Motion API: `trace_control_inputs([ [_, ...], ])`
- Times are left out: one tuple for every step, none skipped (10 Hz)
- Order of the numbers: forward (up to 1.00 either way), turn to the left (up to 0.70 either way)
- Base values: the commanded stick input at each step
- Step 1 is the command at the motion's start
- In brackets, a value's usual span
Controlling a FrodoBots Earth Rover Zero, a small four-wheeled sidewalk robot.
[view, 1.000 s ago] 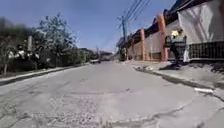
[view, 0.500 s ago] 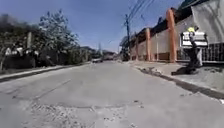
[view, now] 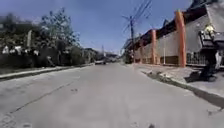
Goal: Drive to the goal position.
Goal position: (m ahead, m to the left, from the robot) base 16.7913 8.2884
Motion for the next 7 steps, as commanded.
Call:
trace_control_inputs([
  [1.0,0.02],
  [1.0,0.02],
  [1.0,-0.11],
  [1.0,-0.3],
  [1.0,-0.37],
  [1.0,-0.33],
  [1.0,-0.03],
])
